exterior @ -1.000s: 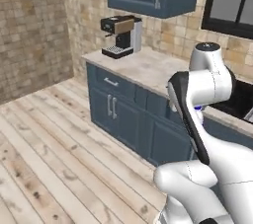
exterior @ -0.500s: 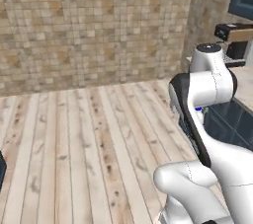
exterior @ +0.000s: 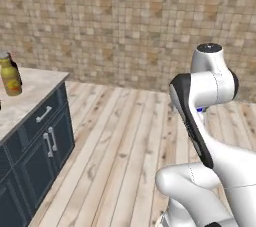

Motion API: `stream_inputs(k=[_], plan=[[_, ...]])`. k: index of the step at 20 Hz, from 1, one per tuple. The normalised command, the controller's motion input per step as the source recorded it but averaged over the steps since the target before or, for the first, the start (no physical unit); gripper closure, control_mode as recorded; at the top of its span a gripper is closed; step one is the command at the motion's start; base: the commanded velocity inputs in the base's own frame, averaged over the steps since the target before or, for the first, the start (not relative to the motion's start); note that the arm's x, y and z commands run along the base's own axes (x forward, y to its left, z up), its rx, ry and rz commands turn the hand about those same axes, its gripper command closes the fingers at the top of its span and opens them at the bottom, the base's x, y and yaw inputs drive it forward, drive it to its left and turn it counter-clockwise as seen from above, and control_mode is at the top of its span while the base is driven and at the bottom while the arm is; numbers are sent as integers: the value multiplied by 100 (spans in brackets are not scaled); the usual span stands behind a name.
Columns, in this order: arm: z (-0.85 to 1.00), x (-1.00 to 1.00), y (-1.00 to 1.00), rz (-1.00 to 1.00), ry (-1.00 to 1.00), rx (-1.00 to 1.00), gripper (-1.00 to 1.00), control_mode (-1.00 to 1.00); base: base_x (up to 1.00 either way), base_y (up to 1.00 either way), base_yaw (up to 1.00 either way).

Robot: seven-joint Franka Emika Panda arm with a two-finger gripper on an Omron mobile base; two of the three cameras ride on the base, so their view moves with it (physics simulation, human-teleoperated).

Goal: Place the drinks on the dining counter in a tight cluster.

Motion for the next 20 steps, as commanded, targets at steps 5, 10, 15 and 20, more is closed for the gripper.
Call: stream_inputs(k=[5,10,15,20], plan=[[0,0,0,0,0,0,100,100,100,-14,42],[0,0,0,0,0,0,100,100,100,-49,43],[0,0,0,0,0,0,100,100,100,-64,56],[0,0,0,0,0,0,100,100,100,-58,63]])
